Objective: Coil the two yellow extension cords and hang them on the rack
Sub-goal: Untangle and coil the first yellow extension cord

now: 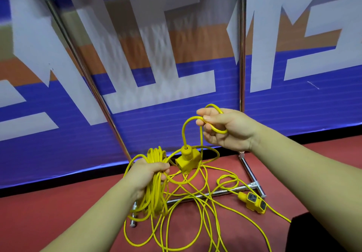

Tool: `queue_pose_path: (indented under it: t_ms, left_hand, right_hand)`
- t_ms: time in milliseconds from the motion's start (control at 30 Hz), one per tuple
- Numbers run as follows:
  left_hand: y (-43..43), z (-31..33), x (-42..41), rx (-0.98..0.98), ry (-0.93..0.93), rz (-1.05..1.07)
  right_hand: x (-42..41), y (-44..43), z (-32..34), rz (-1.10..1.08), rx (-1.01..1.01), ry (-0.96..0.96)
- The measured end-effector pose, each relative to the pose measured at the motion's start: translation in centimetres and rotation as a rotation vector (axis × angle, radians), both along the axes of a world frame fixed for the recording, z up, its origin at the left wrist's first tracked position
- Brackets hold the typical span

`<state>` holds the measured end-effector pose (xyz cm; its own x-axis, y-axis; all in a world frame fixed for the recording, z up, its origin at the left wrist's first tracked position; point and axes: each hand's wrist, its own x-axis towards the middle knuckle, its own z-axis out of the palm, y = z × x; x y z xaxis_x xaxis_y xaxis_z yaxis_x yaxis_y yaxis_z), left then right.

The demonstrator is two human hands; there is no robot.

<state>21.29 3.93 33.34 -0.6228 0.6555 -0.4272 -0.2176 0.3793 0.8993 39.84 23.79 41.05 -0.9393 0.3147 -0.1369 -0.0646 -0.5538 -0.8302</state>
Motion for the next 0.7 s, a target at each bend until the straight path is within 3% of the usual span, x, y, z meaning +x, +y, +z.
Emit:
queue_pose_path:
  t_ms: [267, 467, 700]
  left_hand:
    - [1.0, -1.7, -2.0, 0.004, 0.045, 0.301]
    - [0.6, -0.5, -3.3, 0.167, 0.065, 0.393]
    - [-0.8, 2.8, -2.2, 0.253, 0.084, 0.232]
  right_hand:
    - [1.2, 1.1, 0.1, 0.103, 0.064, -0.088]
    - [1.9, 2.3, -1.1, 0.231, 0.435, -0.399]
    - [1.6, 1.9, -5.0, 0.467, 1.016, -0.766]
